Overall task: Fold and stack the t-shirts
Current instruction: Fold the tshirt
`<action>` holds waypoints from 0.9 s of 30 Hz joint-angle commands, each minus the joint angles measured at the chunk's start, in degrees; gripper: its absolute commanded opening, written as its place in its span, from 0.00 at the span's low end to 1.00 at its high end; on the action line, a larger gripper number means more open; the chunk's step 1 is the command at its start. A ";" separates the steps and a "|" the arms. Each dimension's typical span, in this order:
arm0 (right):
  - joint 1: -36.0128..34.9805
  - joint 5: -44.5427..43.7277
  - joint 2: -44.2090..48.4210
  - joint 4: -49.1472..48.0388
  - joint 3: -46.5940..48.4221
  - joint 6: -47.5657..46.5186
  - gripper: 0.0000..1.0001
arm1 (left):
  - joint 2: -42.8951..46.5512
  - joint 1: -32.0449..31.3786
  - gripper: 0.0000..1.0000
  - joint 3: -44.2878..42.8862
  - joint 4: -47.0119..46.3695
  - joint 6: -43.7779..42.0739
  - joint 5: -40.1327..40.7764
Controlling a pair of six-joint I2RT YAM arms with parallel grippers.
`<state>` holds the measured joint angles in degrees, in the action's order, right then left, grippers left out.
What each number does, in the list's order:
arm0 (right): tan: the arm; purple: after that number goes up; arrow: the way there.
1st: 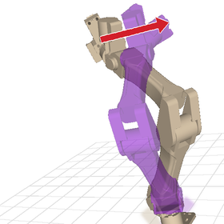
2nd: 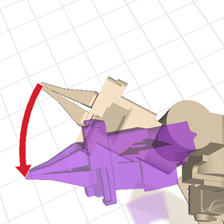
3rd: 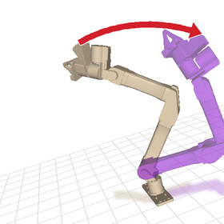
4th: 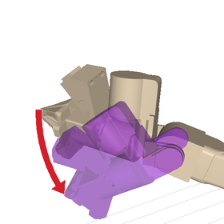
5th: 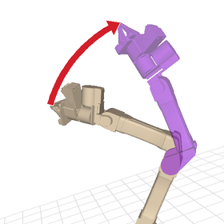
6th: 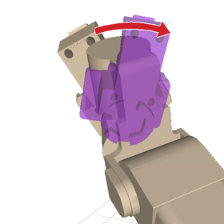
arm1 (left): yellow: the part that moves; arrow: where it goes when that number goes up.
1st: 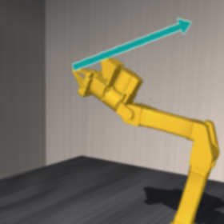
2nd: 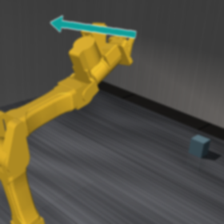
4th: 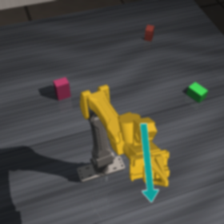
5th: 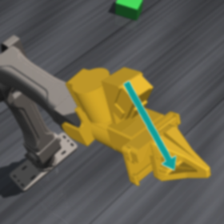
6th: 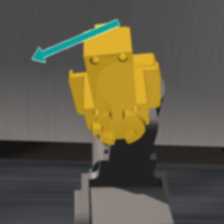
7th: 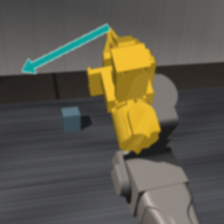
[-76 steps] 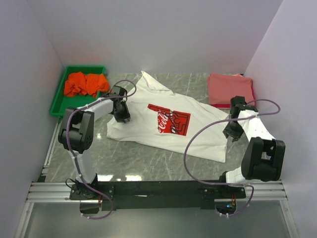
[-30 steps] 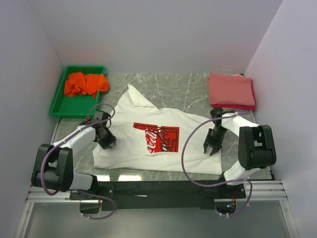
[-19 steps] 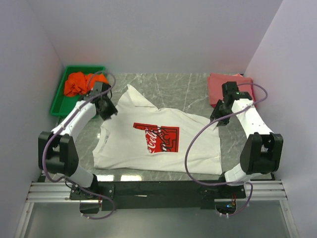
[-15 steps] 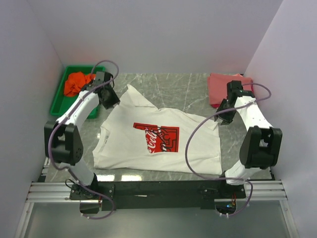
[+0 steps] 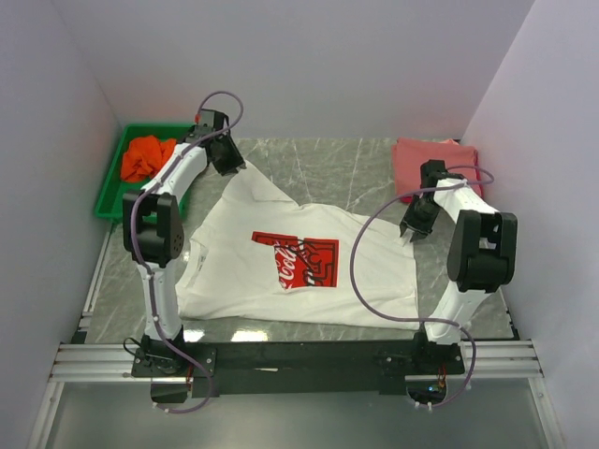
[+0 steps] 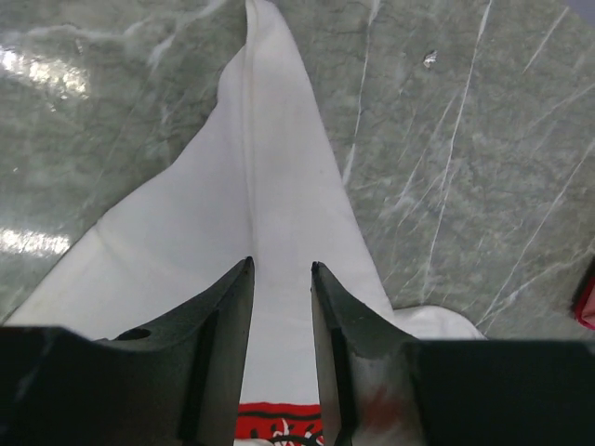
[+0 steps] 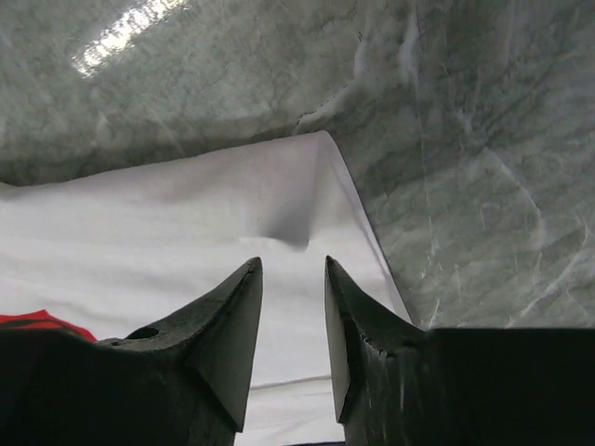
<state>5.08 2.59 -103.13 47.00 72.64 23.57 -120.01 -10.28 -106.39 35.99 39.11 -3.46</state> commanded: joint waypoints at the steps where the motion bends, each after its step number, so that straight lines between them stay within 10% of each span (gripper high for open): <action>1: -0.16 -0.66 -2.59 -1.48 1.18 -1.43 0.40 | -2.33 0.88 0.38 -4.09 -3.28 -0.27 -4.18; 18: -0.16 2.50 -3.65 -3.50 -1.89 -0.20 0.36 | -11.21 3.60 0.37 -10.15 -11.20 2.37 -9.98; 27: -0.16 3.91 -4.97 -4.29 -2.24 -0.10 0.15 | -14.02 3.96 0.34 -10.85 -14.01 2.81 -8.75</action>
<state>5.04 5.58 -107.39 43.77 70.72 23.49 -132.11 -6.66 -114.24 24.71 41.43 -12.14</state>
